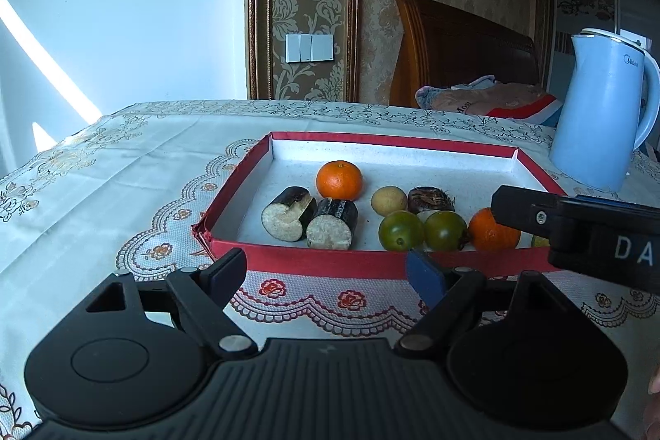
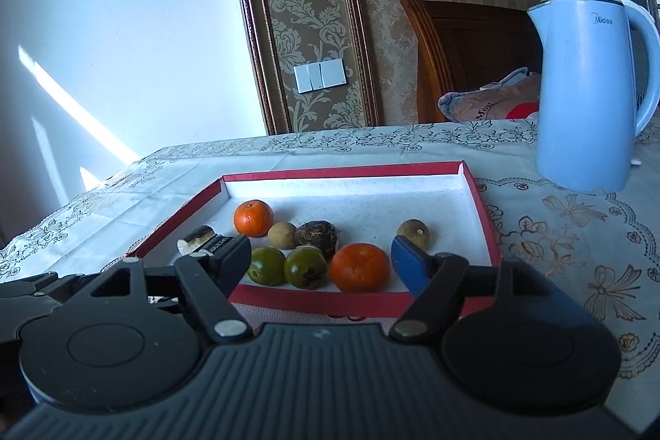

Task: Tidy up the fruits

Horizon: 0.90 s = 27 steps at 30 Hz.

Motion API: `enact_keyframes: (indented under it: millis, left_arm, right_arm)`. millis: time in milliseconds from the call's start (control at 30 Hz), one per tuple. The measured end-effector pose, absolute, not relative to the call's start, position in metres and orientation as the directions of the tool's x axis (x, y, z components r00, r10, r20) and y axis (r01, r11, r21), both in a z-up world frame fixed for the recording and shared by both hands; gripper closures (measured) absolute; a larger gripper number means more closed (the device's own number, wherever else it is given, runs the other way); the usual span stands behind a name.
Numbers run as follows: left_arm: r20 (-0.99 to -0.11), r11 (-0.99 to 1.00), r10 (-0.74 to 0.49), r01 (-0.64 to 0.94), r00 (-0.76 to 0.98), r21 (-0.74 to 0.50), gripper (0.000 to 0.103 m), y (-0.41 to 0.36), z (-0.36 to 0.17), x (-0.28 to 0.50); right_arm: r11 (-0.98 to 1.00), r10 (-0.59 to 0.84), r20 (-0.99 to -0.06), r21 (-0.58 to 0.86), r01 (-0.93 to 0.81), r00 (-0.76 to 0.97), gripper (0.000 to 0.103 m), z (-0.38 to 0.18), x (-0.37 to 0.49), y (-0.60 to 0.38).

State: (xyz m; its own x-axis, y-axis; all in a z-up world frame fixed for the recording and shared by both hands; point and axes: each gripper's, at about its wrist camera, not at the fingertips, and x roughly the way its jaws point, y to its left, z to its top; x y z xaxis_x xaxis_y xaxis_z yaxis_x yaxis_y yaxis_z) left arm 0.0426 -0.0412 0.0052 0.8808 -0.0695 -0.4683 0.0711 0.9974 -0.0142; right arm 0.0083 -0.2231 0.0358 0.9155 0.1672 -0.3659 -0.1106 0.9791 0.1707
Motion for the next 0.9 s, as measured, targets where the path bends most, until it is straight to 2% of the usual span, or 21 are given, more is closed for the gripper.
enact_keyframes:
  millis: [133, 200, 367, 667, 767, 900]
  left_arm:
    - [-0.485, 0.999, -0.053, 0.050, 0.873, -0.018, 0.018, -0.039, 0.004, 0.041]
    - [-0.496, 0.999, -0.045, 0.042, 0.867, -0.018, 0.018, -0.039, 0.003, 0.040]
    - [-0.518, 1.000, -0.008, 0.009, 0.856, 0.000, 0.018, -0.038, 0.002, 0.039]
    - [-0.492, 0.999, -0.020, 0.002, 0.870, -0.036, 0.018, -0.031, 0.007, 0.032]
    - [-0.482, 0.999, -0.026, 0.010, 0.876, -0.037, 0.018, -0.032, 0.009, 0.031]
    - [-0.476, 1.000, -0.024, 0.012, 0.879, -0.028, 0.011, -0.033, 0.009, 0.030]
  right_arm:
    - [0.978, 0.162, -0.367, 0.185, -0.099, 0.916, 0.021, 0.033, -0.004, -0.230]
    - [0.979, 0.152, -0.375, 0.182, -0.088, 0.914, 0.017, 0.030, -0.008, -0.232]
    - [0.979, 0.143, -0.393, 0.188, -0.073, 0.908, 0.017, 0.022, -0.014, -0.236]
    - [0.978, 0.140, -0.398, 0.200, -0.063, 0.907, 0.017, 0.017, -0.014, -0.239]
    - [0.979, 0.139, -0.399, 0.195, -0.064, 0.906, 0.014, 0.016, -0.015, -0.238]
    - [0.979, 0.139, -0.397, 0.194, -0.065, 0.907, 0.014, 0.016, -0.016, -0.237]
